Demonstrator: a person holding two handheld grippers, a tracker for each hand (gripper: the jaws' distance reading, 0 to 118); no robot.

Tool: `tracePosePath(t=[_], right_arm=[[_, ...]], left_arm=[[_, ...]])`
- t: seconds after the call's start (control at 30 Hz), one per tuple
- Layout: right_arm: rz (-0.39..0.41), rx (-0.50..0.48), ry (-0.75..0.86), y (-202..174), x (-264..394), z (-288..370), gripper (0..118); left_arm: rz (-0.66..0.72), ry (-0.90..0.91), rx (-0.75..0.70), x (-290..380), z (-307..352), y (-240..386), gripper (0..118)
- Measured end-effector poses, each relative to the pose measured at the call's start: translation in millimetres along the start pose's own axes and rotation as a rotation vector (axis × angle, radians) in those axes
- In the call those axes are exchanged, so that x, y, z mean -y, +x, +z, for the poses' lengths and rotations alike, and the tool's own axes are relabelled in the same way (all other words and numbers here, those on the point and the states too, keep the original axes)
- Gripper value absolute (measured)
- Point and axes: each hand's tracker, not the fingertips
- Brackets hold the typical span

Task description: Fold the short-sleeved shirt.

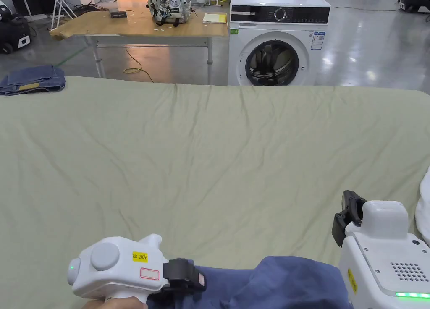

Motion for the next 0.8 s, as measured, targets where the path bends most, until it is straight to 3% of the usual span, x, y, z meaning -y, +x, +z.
tracePosePath(t=[0.23, 0.27, 0.33, 0.37, 0.57, 0.8], right_arm=[[0.0, -0.006, -0.003, -1, 1, 1, 0], [0.0, -0.006, -0.003, -1, 1, 1, 0], [-0.001, -0.004, -0.008, -2, 3, 1, 0], [-0.004, -0.005, -0.01, -2, 4, 1, 0], [-0.007, -0.007, -0.035, -3, 10, 2, 0], [0.001, -0.009, -0.053, -4, 14, 4, 0]], left_arm=[[-0.084, 0.077, 0.046, -3, 54, 1, 73], [-0.097, 0.088, 0.042, -2, 58, -1, 66], [-0.097, 0.109, 0.027, 2, 61, 0, 25], [-0.075, 0.109, 0.018, 4, 59, -3, 14], [-0.042, 0.052, -0.031, 18, 24, -15, 10], [-0.057, 0.003, 0.125, 28, -9, 8, 10]])
